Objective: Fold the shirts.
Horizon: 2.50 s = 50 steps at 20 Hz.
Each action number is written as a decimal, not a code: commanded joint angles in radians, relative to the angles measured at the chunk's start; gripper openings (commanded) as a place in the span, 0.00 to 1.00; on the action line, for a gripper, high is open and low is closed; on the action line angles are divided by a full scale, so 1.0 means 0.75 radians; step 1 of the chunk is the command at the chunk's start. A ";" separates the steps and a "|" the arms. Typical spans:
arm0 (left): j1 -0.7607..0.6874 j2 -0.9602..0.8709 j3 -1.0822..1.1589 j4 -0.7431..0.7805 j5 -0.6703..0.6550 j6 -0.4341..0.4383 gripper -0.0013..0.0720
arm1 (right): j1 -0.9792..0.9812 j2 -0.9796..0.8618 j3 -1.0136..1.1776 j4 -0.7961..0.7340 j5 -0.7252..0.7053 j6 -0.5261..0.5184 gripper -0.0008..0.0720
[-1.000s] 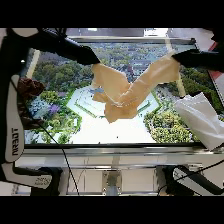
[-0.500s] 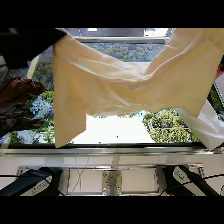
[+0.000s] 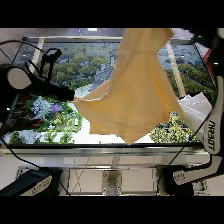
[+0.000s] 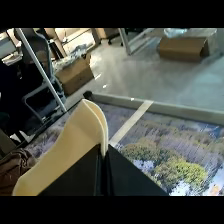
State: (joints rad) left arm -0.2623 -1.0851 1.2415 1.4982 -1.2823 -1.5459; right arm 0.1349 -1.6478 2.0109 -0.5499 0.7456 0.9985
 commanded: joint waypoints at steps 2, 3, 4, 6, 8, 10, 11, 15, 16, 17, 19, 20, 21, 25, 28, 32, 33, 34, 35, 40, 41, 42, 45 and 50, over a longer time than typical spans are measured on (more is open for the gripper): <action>0.001 -0.111 -0.165 0.397 0.174 -0.204 0.03 | 0.212 -0.427 0.003 0.070 -0.201 0.001 0.04; 0.001 -0.150 -0.165 0.385 0.217 -0.204 0.03 | 0.225 -0.496 0.003 0.109 -0.200 0.001 0.05; 0.001 -0.185 -0.165 0.380 0.253 -0.209 0.03 | 0.235 -0.547 0.003 0.145 -0.201 0.001 0.05; 0.001 -0.243 -0.165 0.371 0.330 -0.226 0.06 | 0.242 -0.606 0.003 0.224 -0.206 0.001 0.33; 0.001 -0.260 -0.163 0.386 0.430 -0.233 0.69 | 0.222 -0.601 0.012 0.262 -0.213 0.000 0.57; 0.001 -0.259 -0.111 0.446 0.477 -0.233 0.86 | 0.169 -0.558 0.044 0.264 -0.155 0.001 0.57; 0.001 -0.259 -0.058 0.496 0.469 -0.233 0.86 | 0.122 -0.514 0.046 0.256 -0.094 0.000 0.57; 0.002 -0.252 0.137 0.711 0.464 -0.201 0.86 | -0.138 -0.275 0.045 -0.143 0.428 0.194 0.56; 0.008 -0.247 0.144 0.765 0.474 -0.197 0.85 | -0.198 -0.214 0.045 -0.323 0.598 0.272 0.55; 0.030 -0.246 0.142 0.781 0.478 -0.197 0.84 | -0.252 -0.153 0.042 -0.518 0.779 0.332 0.52; 0.122 -0.246 0.112 0.755 0.495 -0.195 0.84 | -0.325 -0.042 -0.010 -0.775 1.041 0.350 0.52; 0.183 -0.246 0.084 0.743 0.497 -0.181 0.84 | -0.352 0.006 -0.047 -0.821 1.109 0.348 0.52; 0.243 -0.246 0.056 0.690 0.487 -0.154 0.83 | -0.378 0.055 -0.101 -0.823 1.129 0.348 0.52; 0.464 -0.246 -0.132 0.103 0.439 0.470 0.48 | -0.415 0.237 -0.398 -0.842 1.109 0.341 0.51; 0.514 -0.251 -0.239 -0.172 0.385 0.911 0.48 | -0.434 0.418 -0.734 -0.875 1.002 0.351 0.51; 0.514 -0.307 -0.256 -0.156 0.399 0.956 0.54 | -0.441 0.720 -1.289 -0.731 0.713 0.410 0.51; 0.514 -0.318 -0.256 -0.156 0.402 0.956 0.68 | -0.441 0.781 -1.427 -0.615 0.667 0.425 0.56; 0.514 -0.325 -0.256 -0.157 0.398 0.955 0.85 | -0.438 0.824 -1.555 -0.477 0.633 0.425 0.57; 0.514 -0.329 -0.256 -0.155 0.393 0.957 0.85 | -0.427 0.845 -1.658 -0.348 0.621 0.422 0.57; 0.514 -0.332 -0.256 -0.194 0.390 0.976 0.85 | -0.207 0.849 -2.024 -0.189 0.431 0.440 0.57; 0.514 -0.336 -0.256 -0.204 0.390 0.975 0.85 | -0.154 0.849 -2.060 -0.190 0.373 0.461 0.57; 0.514 -0.340 -0.256 -0.208 0.385 0.975 0.85 | -0.103 0.849 -2.083 -0.190 0.337 0.473 0.57; 0.514 -0.343 -0.256 -0.119 0.375 0.963 0.85 | 0.010 0.849 -2.100 -0.211 0.307 0.540 0.57; 0.514 -0.355 -0.257 -0.155 0.310 0.974 0.85 | 0.175 0.849 -2.100 -0.213 0.013 0.640 0.57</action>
State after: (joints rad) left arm 0.1230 -1.3453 1.0496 1.3983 -1.0134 -0.8265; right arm 0.1963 -1.0115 0.4454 -0.7113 0.8948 1.4277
